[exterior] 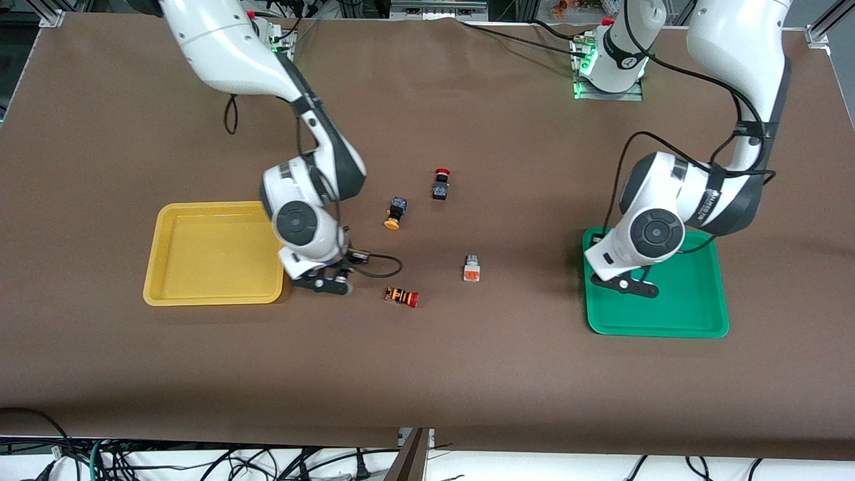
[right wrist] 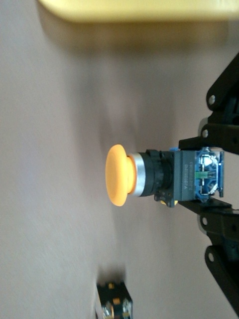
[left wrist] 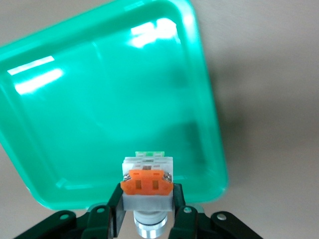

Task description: Place green and yellow buttons in trays

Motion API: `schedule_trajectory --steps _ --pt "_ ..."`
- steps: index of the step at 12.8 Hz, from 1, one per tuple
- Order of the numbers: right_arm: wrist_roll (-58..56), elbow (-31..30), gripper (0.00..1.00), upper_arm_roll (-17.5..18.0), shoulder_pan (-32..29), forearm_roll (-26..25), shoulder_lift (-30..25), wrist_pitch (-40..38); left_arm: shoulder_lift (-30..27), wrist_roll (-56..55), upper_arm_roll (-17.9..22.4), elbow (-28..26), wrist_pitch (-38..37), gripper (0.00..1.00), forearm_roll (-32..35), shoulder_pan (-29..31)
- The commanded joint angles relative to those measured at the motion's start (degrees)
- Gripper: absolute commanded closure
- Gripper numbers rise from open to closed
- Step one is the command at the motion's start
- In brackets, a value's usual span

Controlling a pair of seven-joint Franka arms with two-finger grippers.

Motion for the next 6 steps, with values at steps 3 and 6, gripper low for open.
schedule_trajectory --steps 3,6 --pt "-17.5 -1.6 1.00 -5.0 -6.8 1.1 -3.9 -7.4 6.5 1.3 -1.1 -2.3 6.6 0.87 1.3 2.4" --pt "-27.7 -3.8 1.00 -11.0 -8.1 1.1 -3.7 -7.2 6.4 0.9 -1.2 -2.1 6.4 0.15 1.0 3.0"
